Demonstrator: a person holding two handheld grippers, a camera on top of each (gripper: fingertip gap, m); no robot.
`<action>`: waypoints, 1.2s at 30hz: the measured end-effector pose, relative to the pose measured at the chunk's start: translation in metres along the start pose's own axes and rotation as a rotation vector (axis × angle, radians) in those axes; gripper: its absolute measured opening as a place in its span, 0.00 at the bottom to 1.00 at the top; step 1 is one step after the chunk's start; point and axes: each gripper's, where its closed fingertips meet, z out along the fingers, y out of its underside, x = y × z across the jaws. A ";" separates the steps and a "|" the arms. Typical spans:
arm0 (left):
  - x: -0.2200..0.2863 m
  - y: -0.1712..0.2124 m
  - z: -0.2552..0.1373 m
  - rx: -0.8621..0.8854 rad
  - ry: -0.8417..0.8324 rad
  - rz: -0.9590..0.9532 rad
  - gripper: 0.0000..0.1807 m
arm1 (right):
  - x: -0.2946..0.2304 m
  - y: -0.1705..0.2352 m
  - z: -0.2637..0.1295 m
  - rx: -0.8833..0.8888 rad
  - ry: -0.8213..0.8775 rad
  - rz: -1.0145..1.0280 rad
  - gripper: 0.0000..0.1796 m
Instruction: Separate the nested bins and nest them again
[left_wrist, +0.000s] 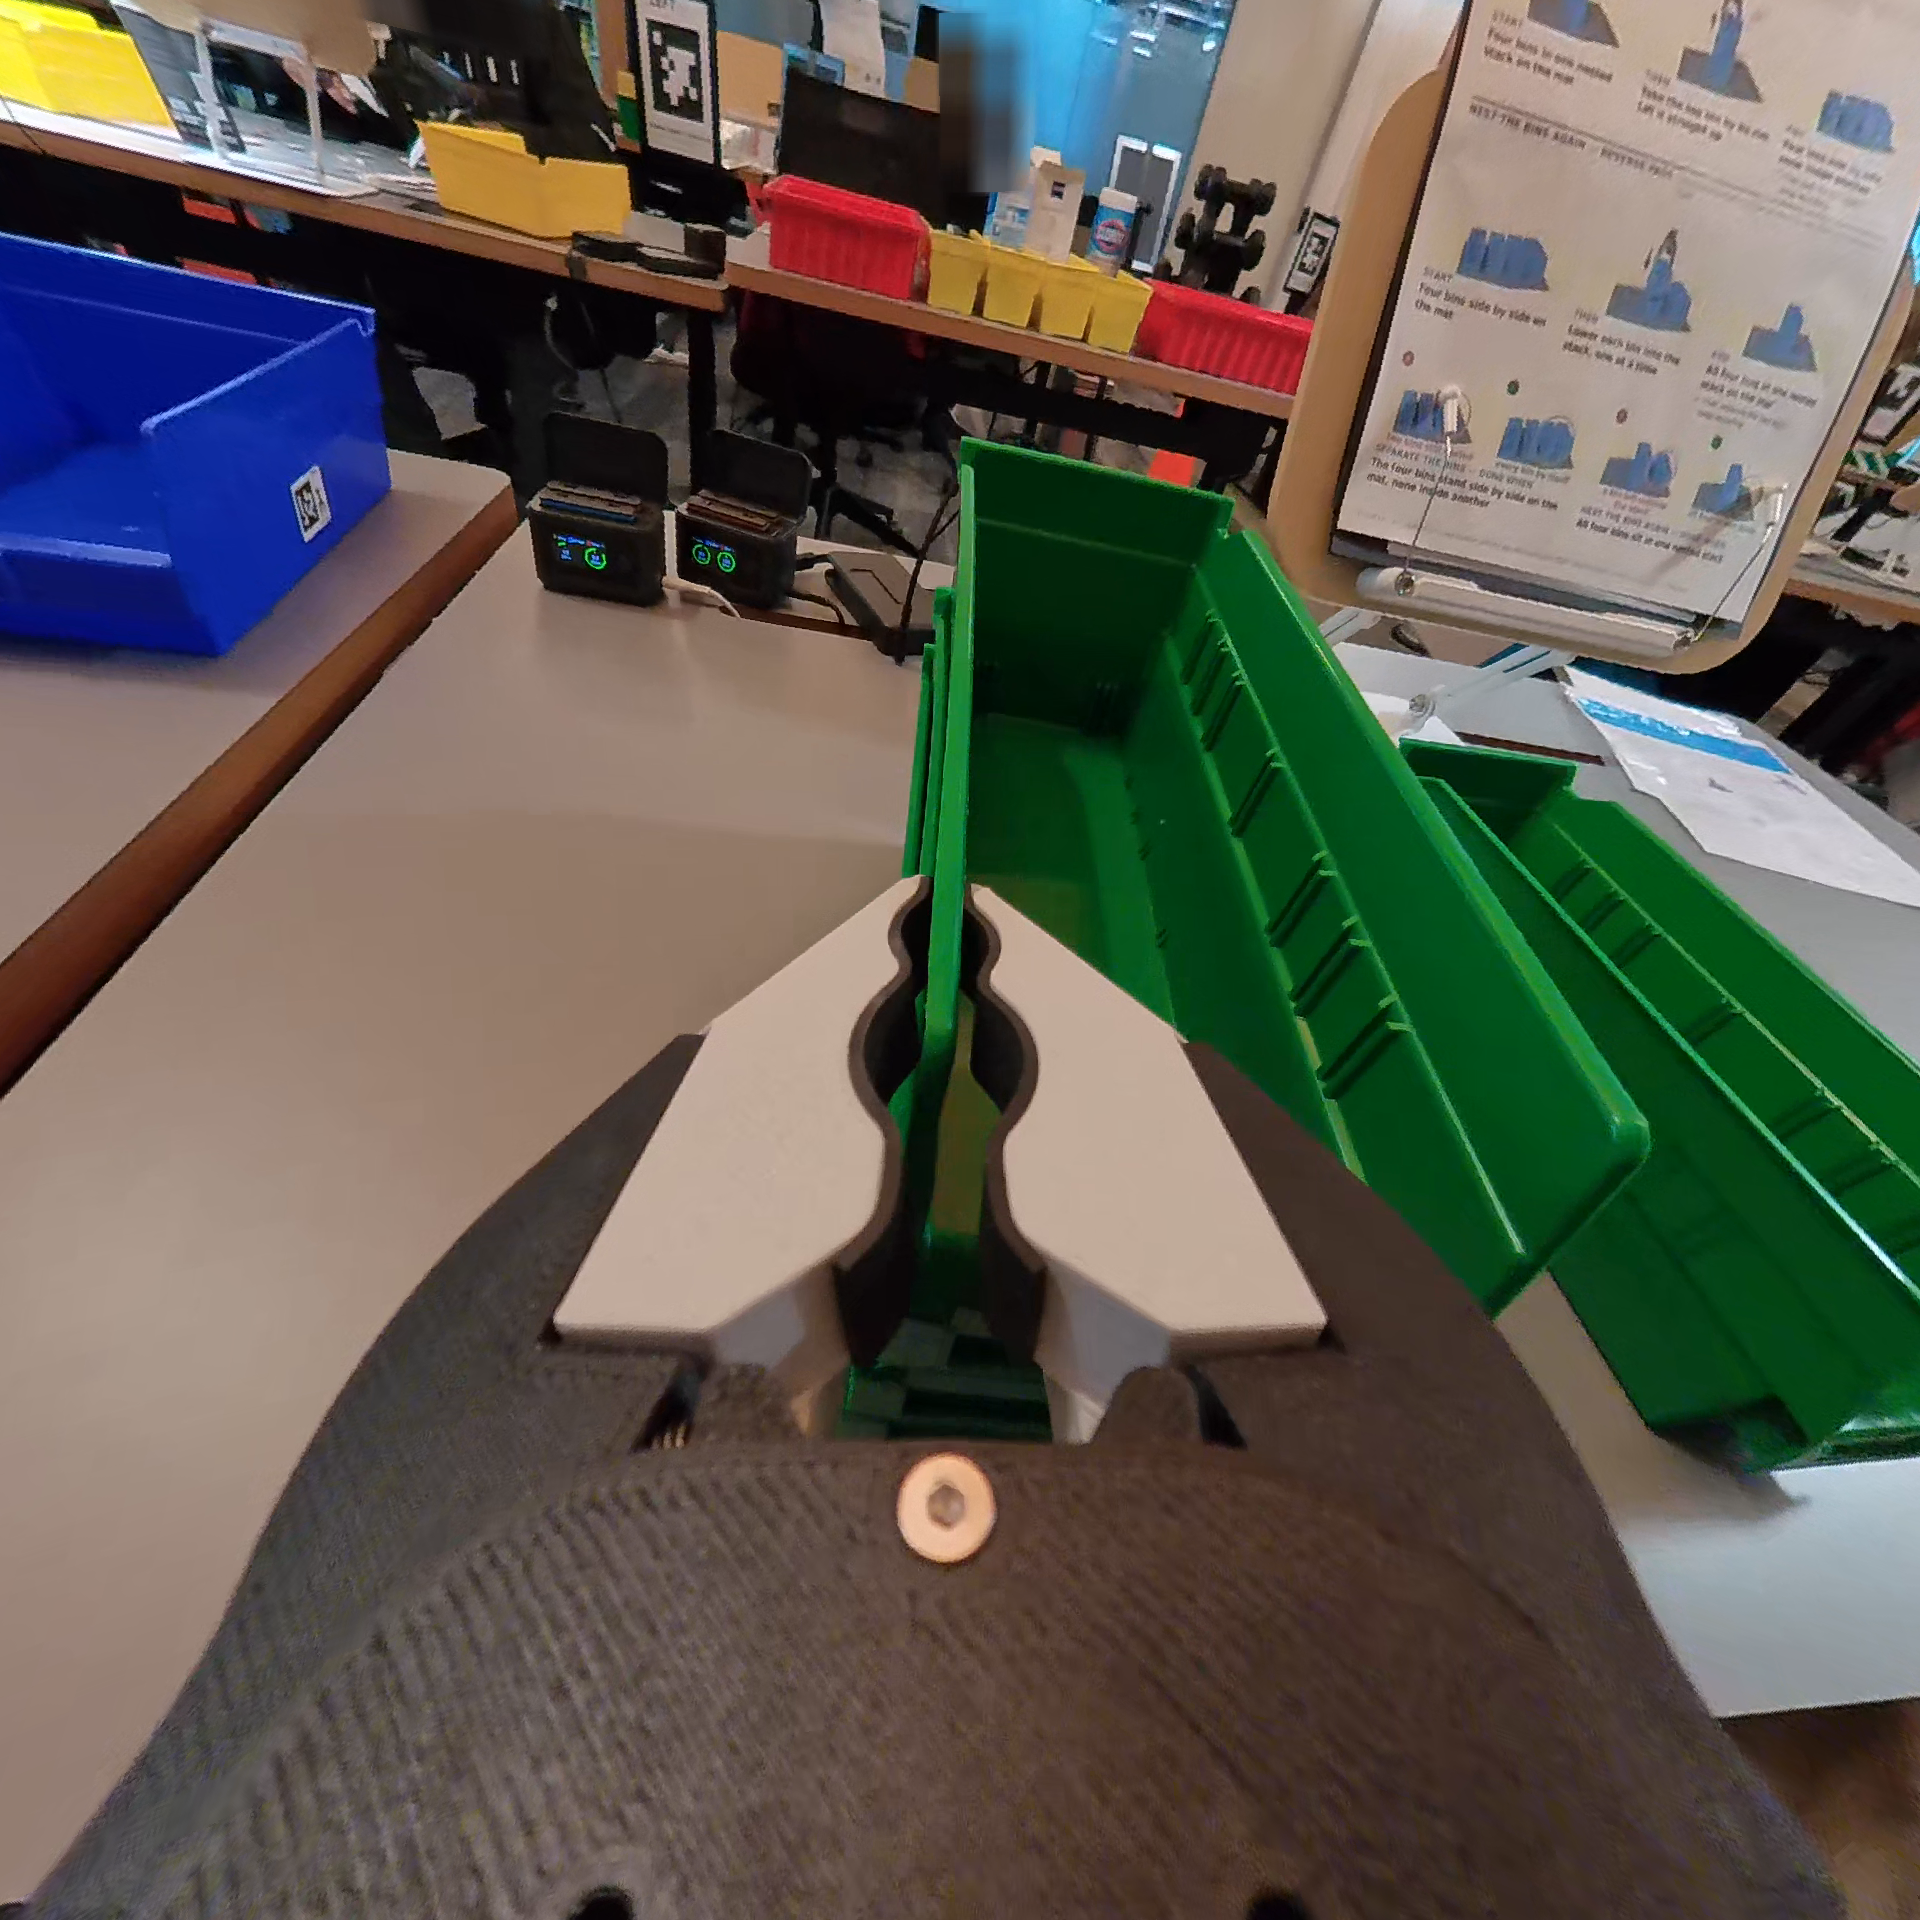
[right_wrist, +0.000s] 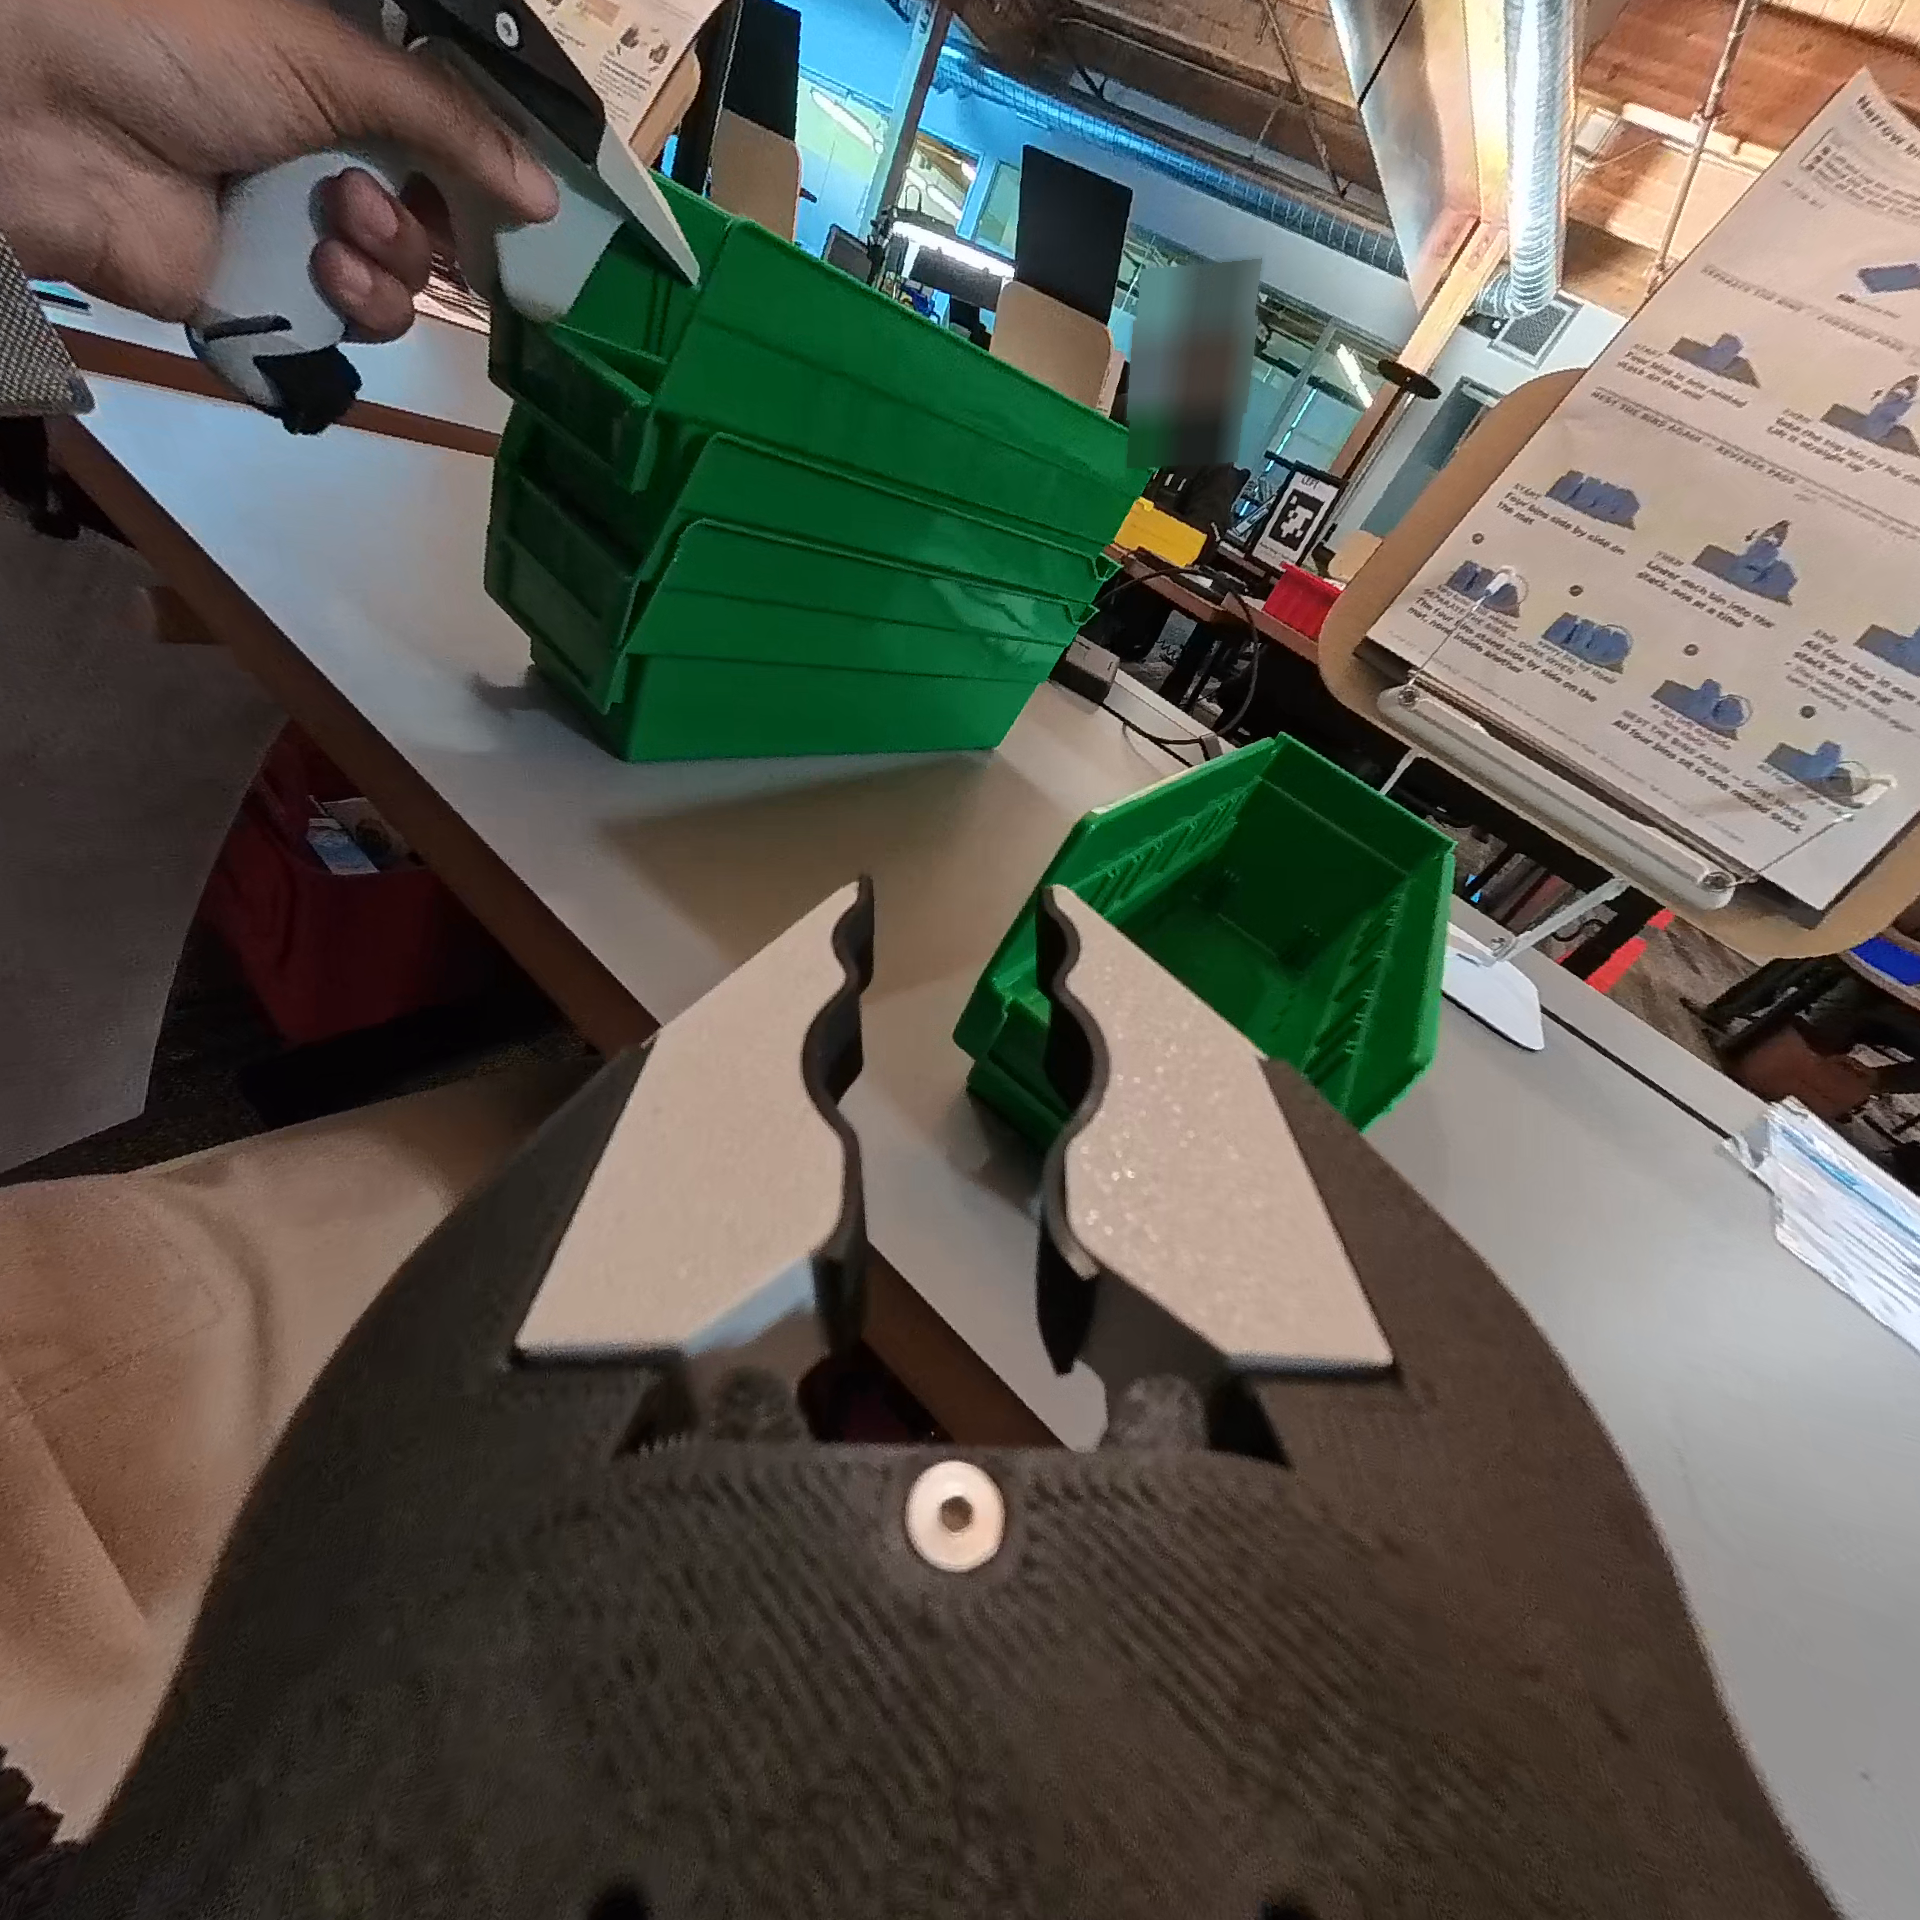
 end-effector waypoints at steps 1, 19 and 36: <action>0.000 0.000 0.000 -0.001 0.000 0.004 0.00 | 0.000 0.000 0.000 0.000 0.000 0.000 0.17; -0.002 0.013 0.006 -0.021 -0.001 0.039 0.00 | -0.002 0.002 0.001 -0.008 -0.008 -0.015 0.17; 0.002 0.010 0.000 0.126 -0.077 0.016 0.00 | 0.069 0.007 -0.007 0.004 0.199 0.127 0.20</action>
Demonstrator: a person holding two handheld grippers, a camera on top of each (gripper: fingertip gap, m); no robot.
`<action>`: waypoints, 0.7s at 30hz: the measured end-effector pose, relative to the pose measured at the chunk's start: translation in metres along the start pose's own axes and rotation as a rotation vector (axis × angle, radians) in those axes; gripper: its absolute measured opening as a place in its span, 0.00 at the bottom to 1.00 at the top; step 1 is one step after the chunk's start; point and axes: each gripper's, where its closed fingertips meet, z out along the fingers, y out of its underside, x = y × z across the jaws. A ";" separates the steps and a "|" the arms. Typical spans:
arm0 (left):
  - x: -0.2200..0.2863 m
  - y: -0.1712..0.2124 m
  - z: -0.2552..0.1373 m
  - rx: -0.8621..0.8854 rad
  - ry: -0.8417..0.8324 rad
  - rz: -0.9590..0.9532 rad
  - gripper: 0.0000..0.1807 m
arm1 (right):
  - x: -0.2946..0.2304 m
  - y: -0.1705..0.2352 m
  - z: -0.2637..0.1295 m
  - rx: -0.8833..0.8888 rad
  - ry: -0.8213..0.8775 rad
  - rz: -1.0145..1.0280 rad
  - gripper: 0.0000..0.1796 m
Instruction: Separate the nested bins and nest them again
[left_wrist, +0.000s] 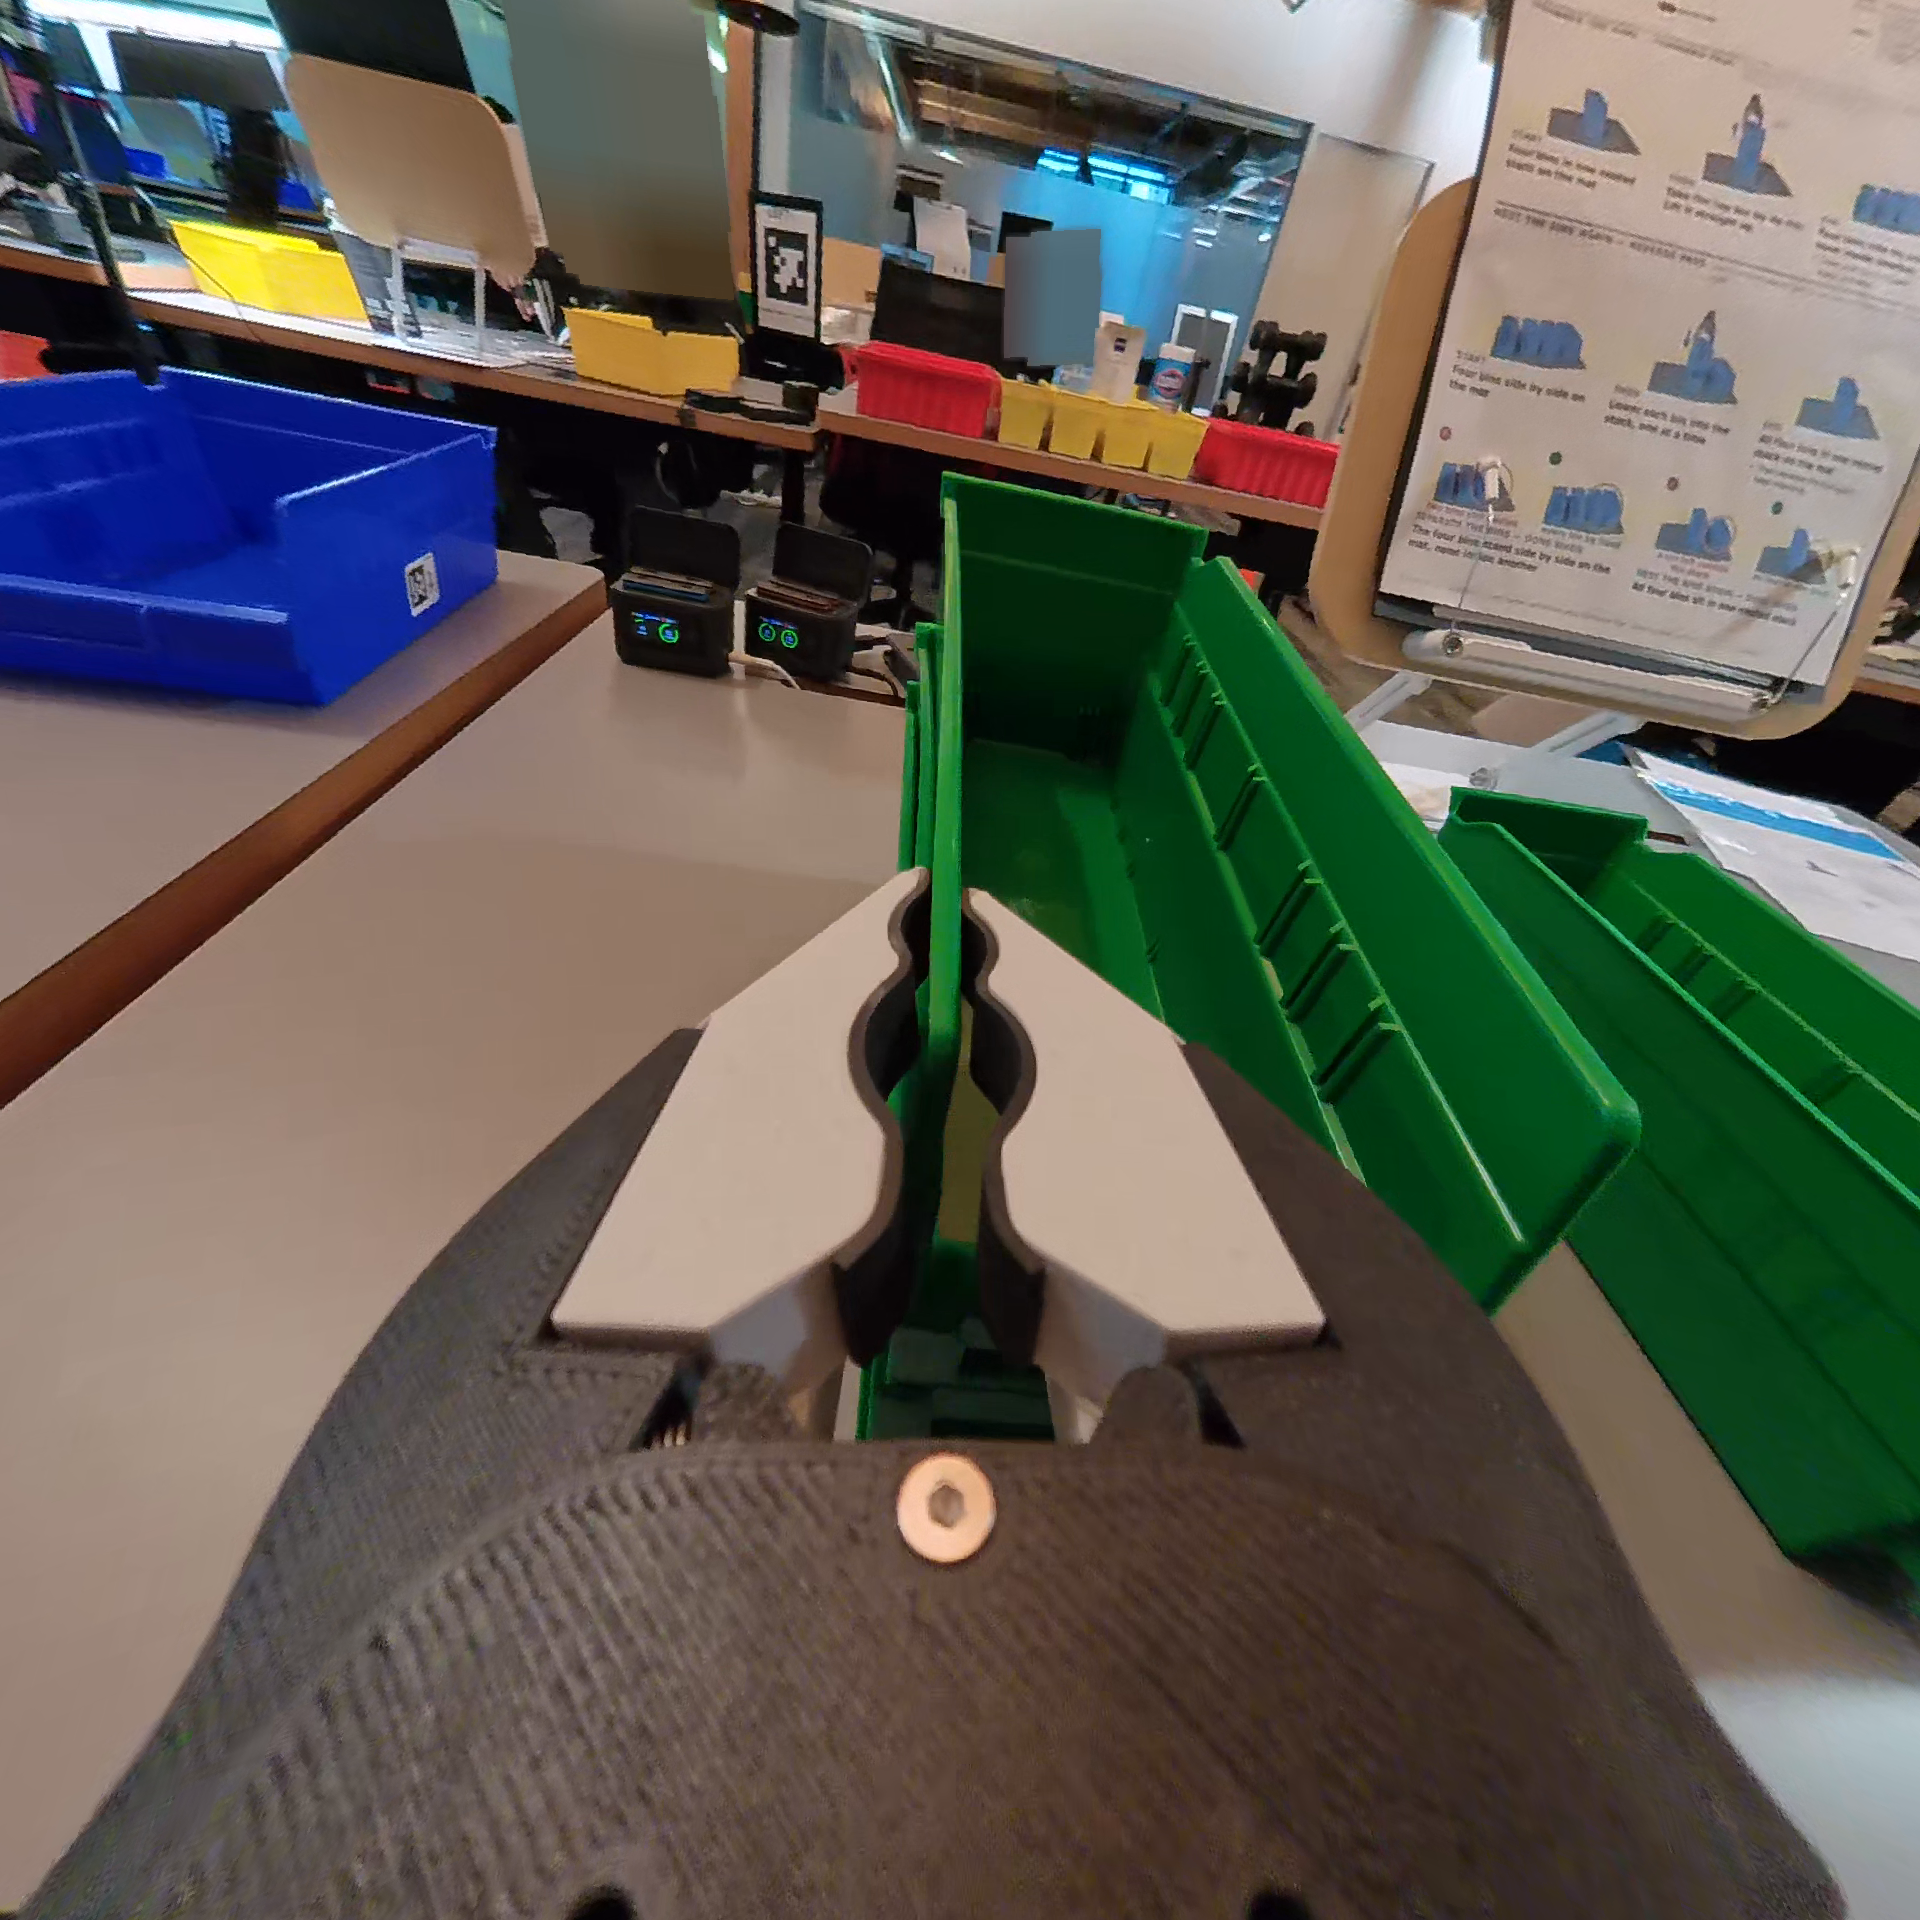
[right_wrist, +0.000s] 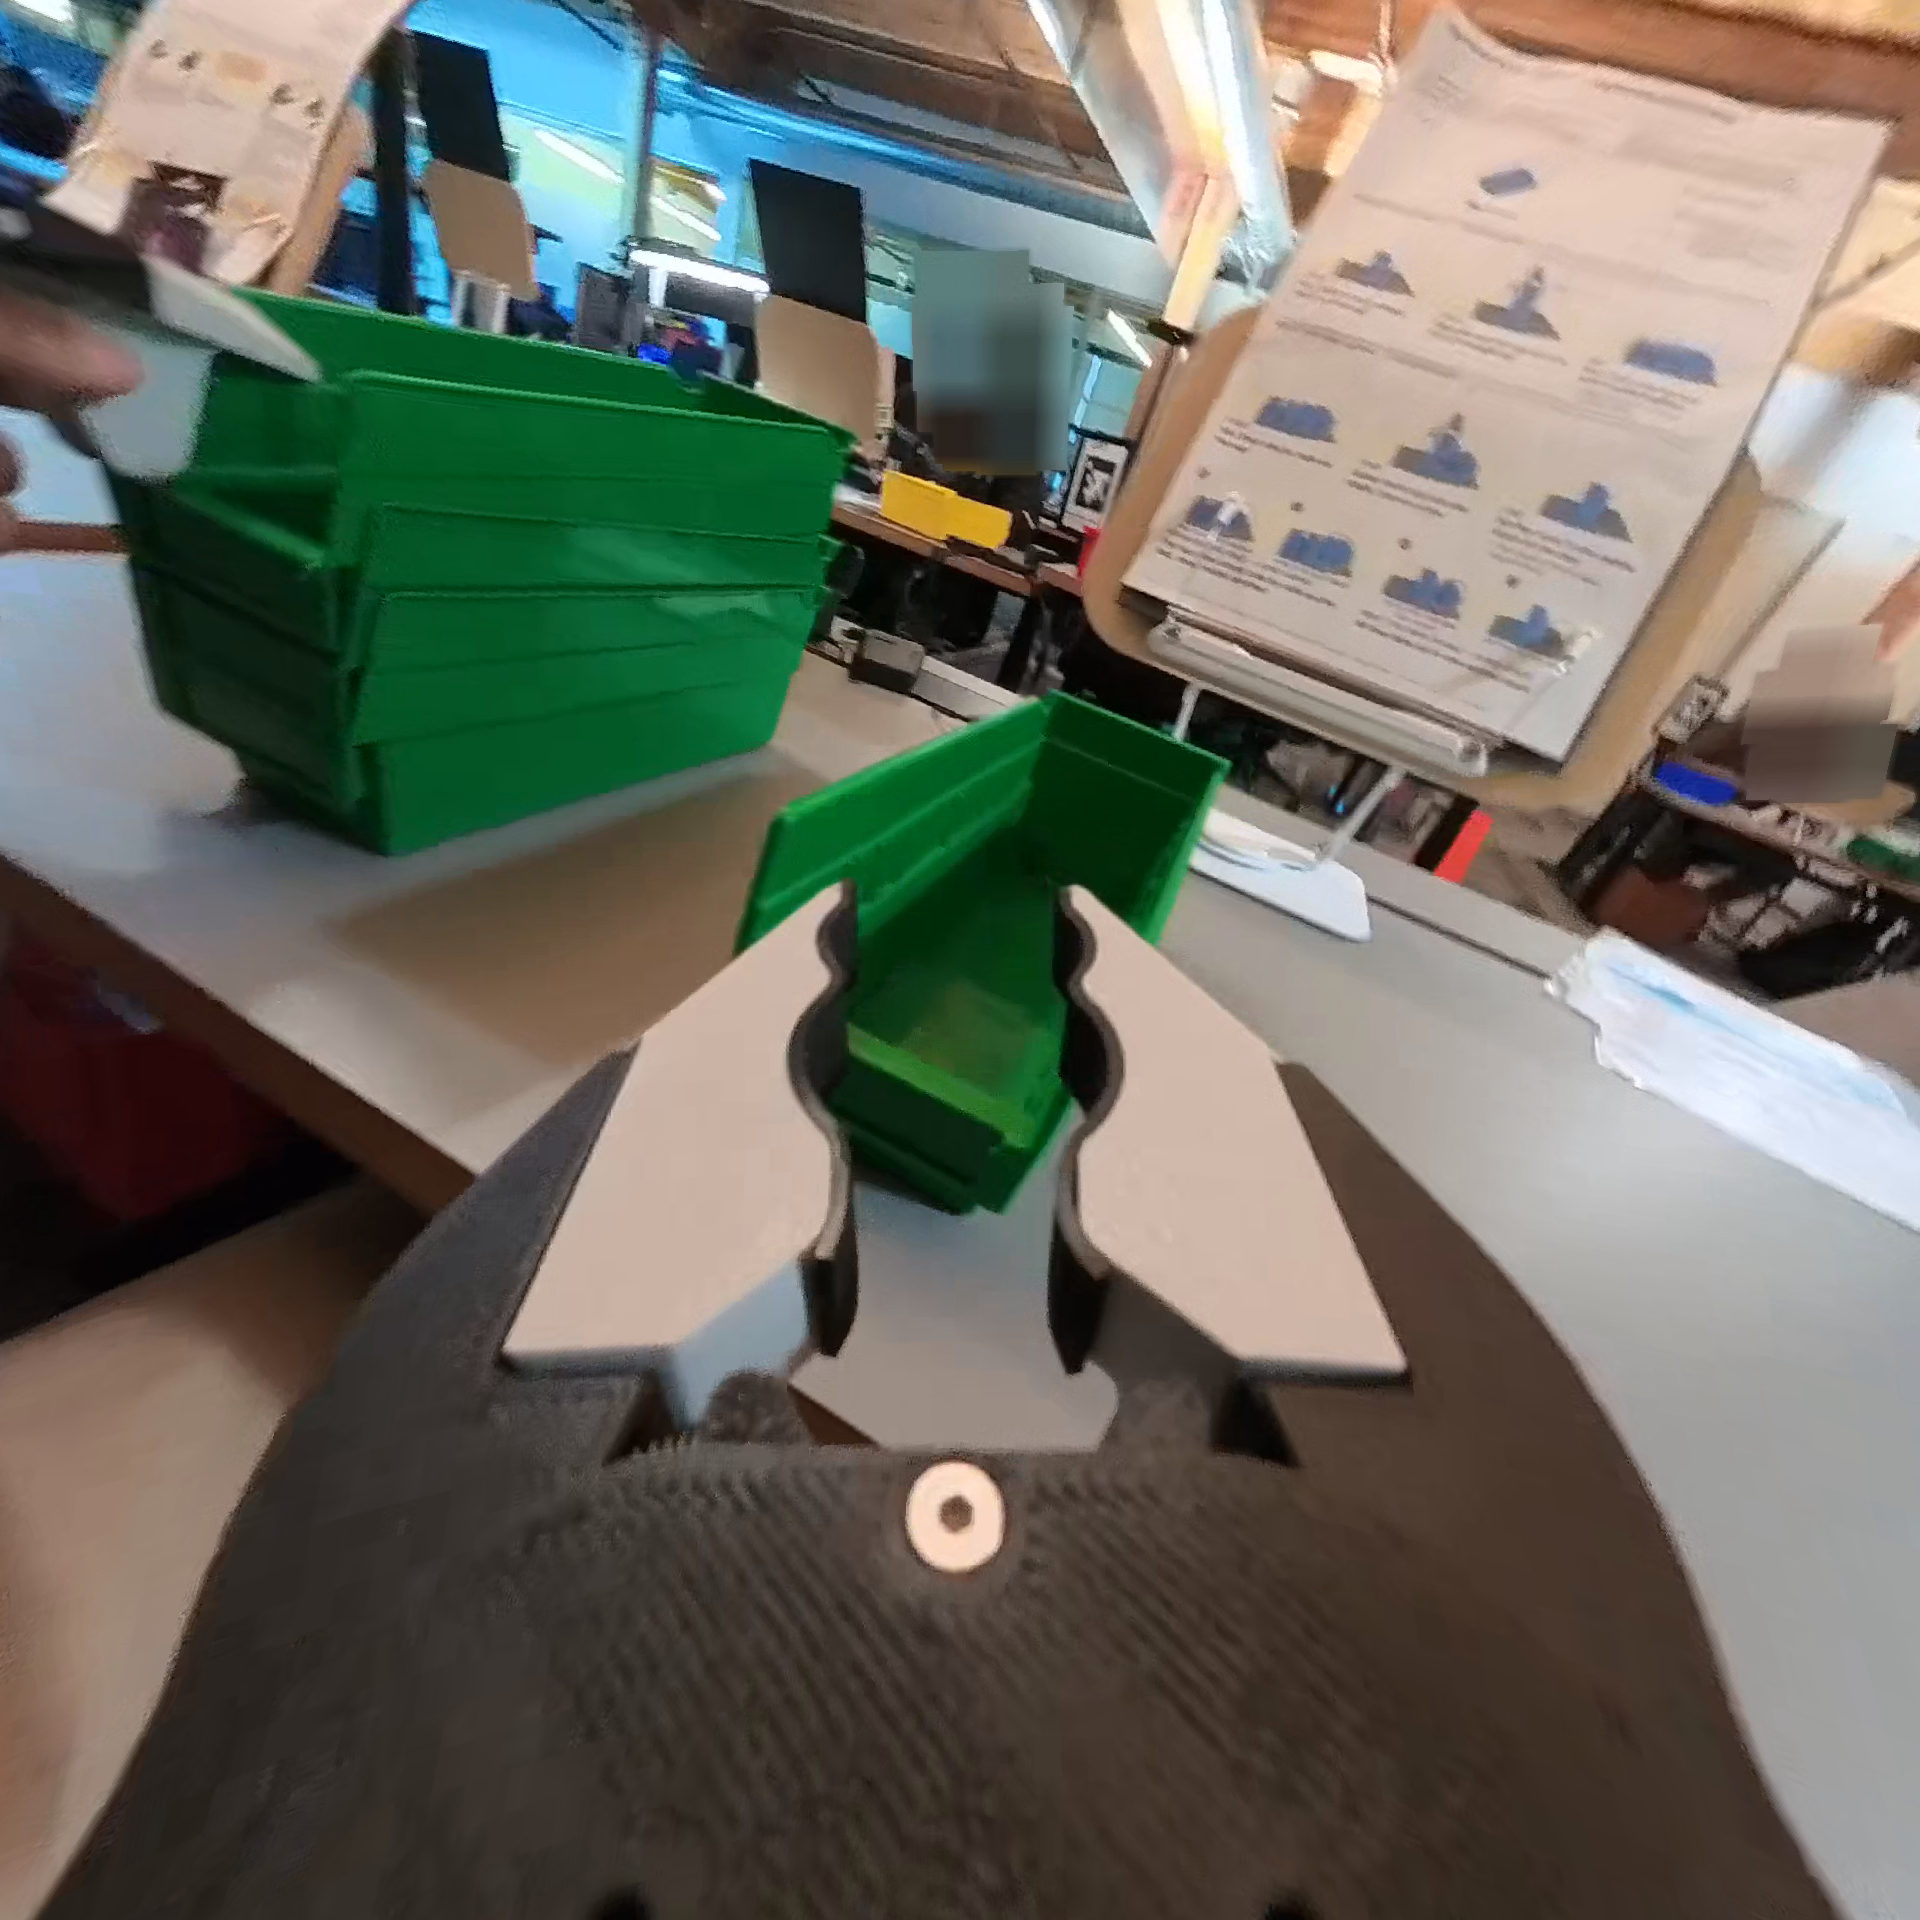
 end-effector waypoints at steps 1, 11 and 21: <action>0.000 0.000 0.000 0.001 0.010 -0.004 0.00 | 0.008 0.004 0.002 -0.015 0.018 0.035 0.20; -0.002 -0.032 -0.020 0.149 0.016 -0.028 0.27 | 0.039 0.037 0.016 -0.148 0.038 0.320 0.26; 0.071 -0.055 -0.067 0.246 0.209 -0.071 0.32 | 0.023 0.063 0.039 -0.287 -0.049 0.418 0.36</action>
